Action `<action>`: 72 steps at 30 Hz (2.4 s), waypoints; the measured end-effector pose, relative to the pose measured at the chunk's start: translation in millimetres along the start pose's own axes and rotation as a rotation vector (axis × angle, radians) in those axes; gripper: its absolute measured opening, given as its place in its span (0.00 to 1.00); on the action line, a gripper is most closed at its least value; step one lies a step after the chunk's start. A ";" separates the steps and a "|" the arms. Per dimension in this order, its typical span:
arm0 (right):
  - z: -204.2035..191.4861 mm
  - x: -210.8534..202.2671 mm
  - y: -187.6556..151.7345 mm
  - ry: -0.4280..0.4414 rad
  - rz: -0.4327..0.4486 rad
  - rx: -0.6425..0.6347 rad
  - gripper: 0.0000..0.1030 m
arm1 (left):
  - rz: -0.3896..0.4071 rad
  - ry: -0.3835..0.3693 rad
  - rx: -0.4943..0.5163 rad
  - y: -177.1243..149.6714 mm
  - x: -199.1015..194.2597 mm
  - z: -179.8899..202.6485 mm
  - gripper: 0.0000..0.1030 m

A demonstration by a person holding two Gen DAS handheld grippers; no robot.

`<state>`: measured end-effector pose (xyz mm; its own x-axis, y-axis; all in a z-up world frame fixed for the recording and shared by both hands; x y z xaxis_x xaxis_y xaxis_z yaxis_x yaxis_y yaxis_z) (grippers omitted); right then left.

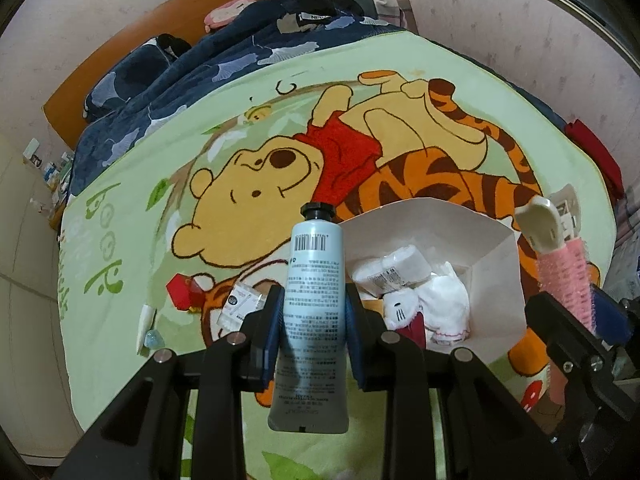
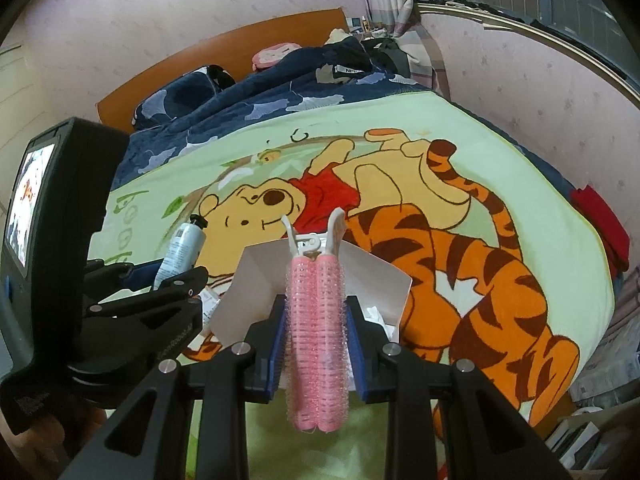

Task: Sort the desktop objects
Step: 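Lift the cream tube and pink roller and carry them over the white paper box, then release the cream tube and pink roller into the white paper box, then withdraw both tools from the box toward the remaining items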

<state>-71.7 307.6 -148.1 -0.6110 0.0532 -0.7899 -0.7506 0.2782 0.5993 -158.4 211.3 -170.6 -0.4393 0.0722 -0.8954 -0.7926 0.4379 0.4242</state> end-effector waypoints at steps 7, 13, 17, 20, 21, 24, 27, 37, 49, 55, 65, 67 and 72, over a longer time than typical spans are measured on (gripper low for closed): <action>7.1 20.0 4.6 -0.015 -0.015 0.010 0.27 | -0.021 -0.003 0.051 9.4 18.9 11.8 0.29; 11.3 37.0 4.7 -0.008 -0.061 0.018 0.27 | -0.048 0.000 0.076 13.5 33.0 18.1 0.29; 11.9 47.0 -0.1 -0.006 -0.099 0.018 0.30 | -0.039 0.000 0.089 13.8 34.5 19.2 0.44; 14.5 47.9 -2.2 -0.007 -0.102 0.036 0.34 | -0.026 0.007 0.096 15.6 34.9 18.6 0.51; 16.3 47.6 -1.6 -0.003 -0.098 0.044 0.34 | -0.026 -0.003 0.094 16.3 35.0 18.0 0.51; 19.2 43.9 0.7 0.002 -0.084 0.059 0.37 | -0.022 -0.006 0.091 18.1 33.1 17.7 0.54; 19.2 35.4 4.9 -0.005 -0.060 0.062 0.37 | -0.010 -0.009 0.088 19.4 27.7 16.7 0.56; 7.3 -7.1 12.1 -0.028 -0.003 0.046 0.37 | 0.045 -0.024 0.041 13.5 -14.6 2.4 0.56; -11.2 -45.4 -6.9 -0.030 0.006 0.029 0.37 | 0.055 -0.025 -0.008 -25.6 -49.5 -16.3 0.56; -23.6 -63.1 -13.1 -0.019 0.029 0.002 0.37 | 0.065 -0.026 -0.020 -41.6 -65.1 -20.5 0.56; -35.7 -81.5 -16.8 -0.007 0.057 -0.024 0.37 | 0.103 -0.013 -0.043 -50.1 -88.7 -27.2 0.56; -39.7 -83.7 -17.6 -0.002 0.058 -0.034 0.37 | 0.104 -0.009 -0.050 -52.0 -91.5 -30.2 0.56; -52.6 -87.8 -19.9 0.016 0.059 -0.061 0.37 | 0.100 0.002 -0.074 -61.4 -96.5 -40.1 0.56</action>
<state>-16.3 247.0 -83.8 -0.6583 0.0522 -0.7509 -0.7267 0.2163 0.6521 -84.3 141.5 -104.8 -0.5182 0.1106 -0.8481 -0.7739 0.3616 0.5200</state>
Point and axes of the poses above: each gripper's, at about its wrist camera, not at the fingertips, and x roughly the way its jaws point, z to its right, y to its top, the point moved 3 cm from there along x, roughly the way its jaws point, and after that the axes turned 2 degrees about -x, right-handed, at the moved point
